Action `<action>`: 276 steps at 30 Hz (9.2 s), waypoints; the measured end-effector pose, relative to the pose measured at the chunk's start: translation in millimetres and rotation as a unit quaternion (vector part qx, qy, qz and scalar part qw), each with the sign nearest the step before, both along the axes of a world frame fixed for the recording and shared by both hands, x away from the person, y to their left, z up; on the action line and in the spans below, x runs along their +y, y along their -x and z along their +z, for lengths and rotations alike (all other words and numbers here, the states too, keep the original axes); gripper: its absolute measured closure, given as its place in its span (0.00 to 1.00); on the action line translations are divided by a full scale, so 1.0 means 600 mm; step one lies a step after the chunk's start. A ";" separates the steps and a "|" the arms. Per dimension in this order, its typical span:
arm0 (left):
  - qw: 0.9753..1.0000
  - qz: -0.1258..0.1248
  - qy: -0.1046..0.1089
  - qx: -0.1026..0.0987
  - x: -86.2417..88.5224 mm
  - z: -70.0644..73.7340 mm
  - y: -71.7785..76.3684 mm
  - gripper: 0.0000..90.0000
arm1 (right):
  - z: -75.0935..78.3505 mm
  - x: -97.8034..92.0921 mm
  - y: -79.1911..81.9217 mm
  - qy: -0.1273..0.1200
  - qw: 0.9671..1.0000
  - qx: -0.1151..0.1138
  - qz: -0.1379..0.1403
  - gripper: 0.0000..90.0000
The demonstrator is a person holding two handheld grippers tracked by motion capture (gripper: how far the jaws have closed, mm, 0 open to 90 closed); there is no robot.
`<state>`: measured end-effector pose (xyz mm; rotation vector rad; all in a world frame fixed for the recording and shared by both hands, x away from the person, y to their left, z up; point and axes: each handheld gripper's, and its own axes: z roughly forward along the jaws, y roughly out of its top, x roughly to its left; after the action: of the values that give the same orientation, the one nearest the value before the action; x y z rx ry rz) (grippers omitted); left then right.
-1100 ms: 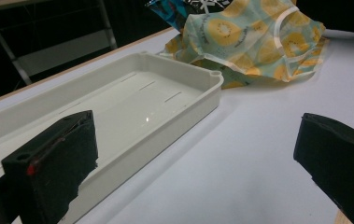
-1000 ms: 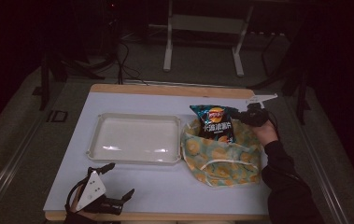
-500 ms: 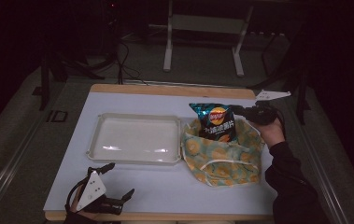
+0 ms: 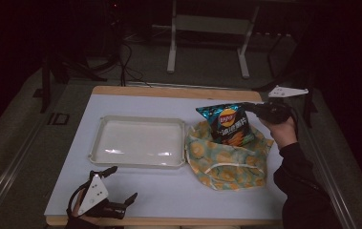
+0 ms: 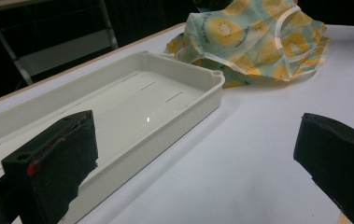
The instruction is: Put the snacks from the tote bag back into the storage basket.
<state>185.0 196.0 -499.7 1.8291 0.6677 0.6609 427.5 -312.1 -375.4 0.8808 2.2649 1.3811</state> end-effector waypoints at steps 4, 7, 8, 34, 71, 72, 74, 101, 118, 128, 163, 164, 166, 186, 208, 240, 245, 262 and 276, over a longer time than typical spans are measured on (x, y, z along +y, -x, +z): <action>1.000 0.000 -0.001 0.001 -0.001 0.000 -0.001 0.00 | 0.016 -0.001 0.003 -0.003 1.000 -0.007 -0.008 1.00; 1.000 0.000 0.000 0.000 0.000 0.000 -0.001 0.00 | 0.030 -0.002 0.006 -0.009 1.000 -0.013 -0.013 1.00; 1.000 0.000 0.000 0.000 0.000 0.000 0.000 0.00 | 0.035 -0.002 0.007 -0.011 1.000 -0.014 -0.016 1.00; 1.000 -0.001 0.000 -0.001 -0.001 0.000 -0.001 0.00 | 0.144 0.049 0.043 -0.040 0.996 -0.073 -0.033 1.00; 1.000 -0.007 0.002 -0.008 -0.004 0.003 -0.004 0.00 | 0.105 0.253 0.078 -0.104 0.990 -0.091 -0.029 1.00; 1.000 -0.007 0.001 -0.008 -0.004 0.003 -0.004 0.00 | 0.102 0.258 0.079 -0.107 0.990 -0.091 -0.034 1.00; 1.000 -0.007 0.001 -0.009 -0.004 0.003 -0.004 0.00 | 0.097 0.269 0.082 -0.110 0.989 -0.091 -0.033 1.00; 1.000 -0.015 -0.003 -0.018 -0.004 0.005 0.001 0.00 | -0.021 0.441 0.112 -0.173 0.984 -0.016 -0.025 1.00; 1.000 -0.016 -0.007 -0.020 -0.005 0.005 0.001 0.00 | -0.094 0.417 0.101 -0.138 0.989 0.028 -0.053 1.00; 1.000 -0.016 -0.009 -0.019 -0.006 0.005 0.001 0.00 | -0.115 0.401 0.103 -0.104 0.992 0.032 -0.058 1.00; 1.000 -0.020 -0.016 -0.017 -0.009 0.003 -0.001 0.00 | -0.106 0.384 0.043 -0.024 0.994 0.074 -0.074 0.72; 1.000 -0.020 -0.016 -0.016 -0.009 0.003 -0.001 0.00 | -0.100 0.382 0.044 -0.021 0.995 0.070 -0.071 0.68; 1.000 -0.020 -0.015 -0.017 -0.009 0.003 0.000 0.00 | -0.088 0.378 0.046 -0.010 0.996 0.064 -0.065 0.62; 1.000 -0.018 -0.017 -0.012 -0.009 0.003 -0.002 0.00 | -0.025 0.289 0.050 0.017 0.998 0.037 -0.042 0.16; 1.000 -0.018 -0.019 -0.009 -0.011 0.001 -0.005 0.00 | -0.007 0.123 0.049 0.007 0.991 0.028 -0.129 0.16; 1.000 -0.018 -0.024 -0.007 -0.014 0.000 -0.004 0.00 | -0.083 -0.070 0.148 -0.007 0.967 -0.016 -0.256 0.17; 0.999 -0.018 -0.026 -0.007 -0.014 0.000 -0.004 0.00 | -0.099 -0.085 0.162 0.006 0.962 -0.021 -0.274 0.17; 0.999 -0.020 -0.027 -0.005 -0.015 -0.001 -0.004 0.00 | -0.156 -0.097 0.206 0.004 0.954 -0.047 -0.296 0.15; 0.999 -0.023 -0.027 -0.006 -0.014 0.001 -0.003 0.00 | -0.181 -0.086 0.233 0.004 0.948 -0.079 -0.309 0.15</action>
<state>186.8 187.6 -499.3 1.8834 0.6028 0.6653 287.8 -363.5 -483.8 1.2822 1.6595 1.0973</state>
